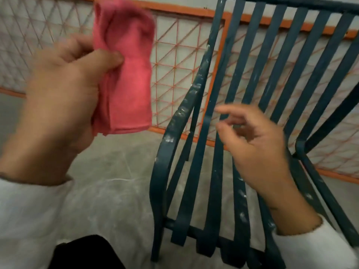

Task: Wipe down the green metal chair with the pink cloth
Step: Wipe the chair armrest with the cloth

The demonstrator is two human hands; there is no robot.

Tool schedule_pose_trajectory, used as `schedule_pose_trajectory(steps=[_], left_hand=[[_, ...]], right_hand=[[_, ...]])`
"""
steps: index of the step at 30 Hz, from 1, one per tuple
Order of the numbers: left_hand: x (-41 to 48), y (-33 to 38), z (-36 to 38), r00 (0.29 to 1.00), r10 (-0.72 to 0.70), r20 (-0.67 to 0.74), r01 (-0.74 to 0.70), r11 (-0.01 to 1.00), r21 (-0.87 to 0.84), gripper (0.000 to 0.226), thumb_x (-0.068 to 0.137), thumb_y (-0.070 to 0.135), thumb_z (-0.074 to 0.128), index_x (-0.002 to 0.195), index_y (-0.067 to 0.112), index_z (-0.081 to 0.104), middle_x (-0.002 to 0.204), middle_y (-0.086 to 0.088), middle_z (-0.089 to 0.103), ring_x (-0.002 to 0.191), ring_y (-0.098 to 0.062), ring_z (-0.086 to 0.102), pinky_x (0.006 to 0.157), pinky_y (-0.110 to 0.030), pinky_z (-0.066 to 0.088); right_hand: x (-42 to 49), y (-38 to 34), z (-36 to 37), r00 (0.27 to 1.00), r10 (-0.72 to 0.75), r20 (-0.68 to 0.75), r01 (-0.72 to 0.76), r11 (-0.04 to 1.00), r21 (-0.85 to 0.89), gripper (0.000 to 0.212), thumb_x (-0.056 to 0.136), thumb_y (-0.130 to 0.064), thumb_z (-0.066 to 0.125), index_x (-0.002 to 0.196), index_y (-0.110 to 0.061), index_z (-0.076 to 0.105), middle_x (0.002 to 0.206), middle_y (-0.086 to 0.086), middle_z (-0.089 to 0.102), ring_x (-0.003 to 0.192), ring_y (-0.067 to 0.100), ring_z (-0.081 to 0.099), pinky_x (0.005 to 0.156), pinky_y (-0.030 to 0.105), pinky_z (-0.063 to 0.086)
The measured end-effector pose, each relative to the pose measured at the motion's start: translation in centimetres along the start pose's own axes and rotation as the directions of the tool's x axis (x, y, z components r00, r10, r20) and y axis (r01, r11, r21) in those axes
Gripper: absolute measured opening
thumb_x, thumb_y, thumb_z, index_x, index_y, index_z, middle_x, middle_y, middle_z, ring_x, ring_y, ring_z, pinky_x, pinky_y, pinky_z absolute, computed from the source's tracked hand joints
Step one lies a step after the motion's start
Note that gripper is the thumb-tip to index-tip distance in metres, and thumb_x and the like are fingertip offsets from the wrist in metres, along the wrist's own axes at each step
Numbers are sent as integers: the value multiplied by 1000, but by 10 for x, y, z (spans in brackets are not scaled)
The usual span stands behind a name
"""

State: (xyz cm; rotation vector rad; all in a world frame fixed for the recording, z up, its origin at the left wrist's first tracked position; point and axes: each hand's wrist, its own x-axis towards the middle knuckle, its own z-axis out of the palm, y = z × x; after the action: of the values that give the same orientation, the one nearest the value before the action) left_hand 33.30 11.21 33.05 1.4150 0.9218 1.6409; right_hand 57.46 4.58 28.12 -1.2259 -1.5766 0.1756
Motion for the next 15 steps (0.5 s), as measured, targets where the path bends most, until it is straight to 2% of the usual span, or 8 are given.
schedule_pose_trajectory(steps=[1, 3, 5, 7, 9, 11, 14, 15], left_hand=[[2, -13, -4, 998, -45, -41, 43, 998, -55, 13, 87, 17, 69, 77, 25, 72, 76, 8, 70, 79, -15, 68, 83, -44, 58], [2, -49, -12, 976, -192, -97, 190, 981, -33, 10, 86, 11, 69, 87, 21, 69, 85, -1, 72, 77, -15, 70, 77, -42, 60], [-8, -92, -16, 917, -397, -49, 397, 918, -4, 16, 86, 11, 70, 101, 17, 67, 96, -8, 73, 75, -16, 71, 65, -35, 60], [-22, -131, -13, 871, -492, -16, 490, 864, 111, 24, 87, 11, 70, 111, 12, 66, 102, -11, 73, 76, -17, 70, 59, -27, 54], [-33, -166, -10, 871, -490, 35, 466, 846, 258, 21, 90, 14, 69, 111, 13, 68, 101, -10, 73, 77, -18, 68, 56, -22, 49], [-39, -196, -2, 849, -511, 134, 441, 825, 353, 16, 91, 21, 70, 107, 19, 70, 96, -4, 74, 78, -21, 68, 53, -24, 49], [-48, -211, 9, 864, -401, 306, 204, 833, 515, 9, 90, 19, 72, 88, 28, 70, 82, 8, 71, 78, -21, 68, 70, -35, 57], [-50, -215, 12, 866, -391, 313, 189, 833, 519, 20, 91, 13, 70, 80, 30, 65, 77, 8, 67, 77, -24, 65, 74, -34, 55]], right_hand=[[-1, 13, 6, 995, 79, 66, -73, 993, -90, 25, 89, -18, 66, 113, -25, 68, 107, -7, 63, 93, 5, 62, 77, 18, 53], [-6, 39, 19, 952, 241, 190, -182, 942, -281, 27, 87, -29, 68, 114, -32, 66, 110, -11, 61, 94, 2, 60, 84, 23, 54], [-12, 58, 34, 869, 400, 290, -264, 872, -413, 34, 89, -32, 67, 123, -29, 63, 122, -6, 58, 105, 8, 57, 95, 28, 49], [-17, 69, 47, 792, 511, 333, -293, 797, -527, 42, 91, -33, 65, 132, -24, 58, 136, -1, 52, 123, 15, 48, 102, 27, 38], [-20, 75, 56, 736, 588, 335, -319, 739, -594, 49, 92, -34, 63, 138, -21, 52, 144, 1, 46, 134, 18, 39, 107, 29, 33], [-21, 79, 64, 692, 626, 360, -292, 698, -653, 50, 95, -35, 59, 140, -18, 49, 144, 3, 47, 134, 21, 38, 108, 32, 34], [-25, 80, 75, 648, 648, 399, -215, 659, -721, 40, 100, -34, 47, 135, -14, 52, 139, 4, 49, 129, 24, 40, 107, 34, 34], [-25, 81, 78, 639, 654, 405, -194, 646, -738, 39, 101, -33, 44, 134, -14, 51, 139, 6, 48, 128, 26, 40, 107, 36, 33]])
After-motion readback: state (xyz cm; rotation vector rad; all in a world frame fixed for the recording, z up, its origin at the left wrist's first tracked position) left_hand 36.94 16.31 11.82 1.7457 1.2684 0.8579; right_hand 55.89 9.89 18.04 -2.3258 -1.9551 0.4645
